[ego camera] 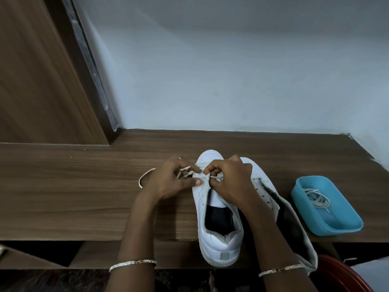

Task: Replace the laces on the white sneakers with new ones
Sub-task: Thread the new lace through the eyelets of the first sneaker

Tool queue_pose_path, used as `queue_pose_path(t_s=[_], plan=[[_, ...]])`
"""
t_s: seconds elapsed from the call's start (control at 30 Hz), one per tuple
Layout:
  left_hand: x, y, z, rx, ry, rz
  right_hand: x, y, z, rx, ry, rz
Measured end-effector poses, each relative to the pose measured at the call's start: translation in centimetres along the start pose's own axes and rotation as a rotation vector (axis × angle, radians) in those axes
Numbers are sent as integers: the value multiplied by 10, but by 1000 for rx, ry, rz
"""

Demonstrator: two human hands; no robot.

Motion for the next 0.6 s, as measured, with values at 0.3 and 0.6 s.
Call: queue_pose_path(t_s=[0.3, 0.6], plan=[[1, 1, -2, -37, 240, -98, -1, 2, -4, -10, 27, -7], [-26, 11, 8, -425, 1526, -489, -4, 3, -10, -33, -148, -21]])
Point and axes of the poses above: each hand's wrist, its own y-axis away from the middle knuckle, its own x-axis out of the palm, z = x × y, the point moved 2 cm from there along -y, towards the middle knuckle, and after that the axes turned 4 degrees about -y, right-handed, at the moved point
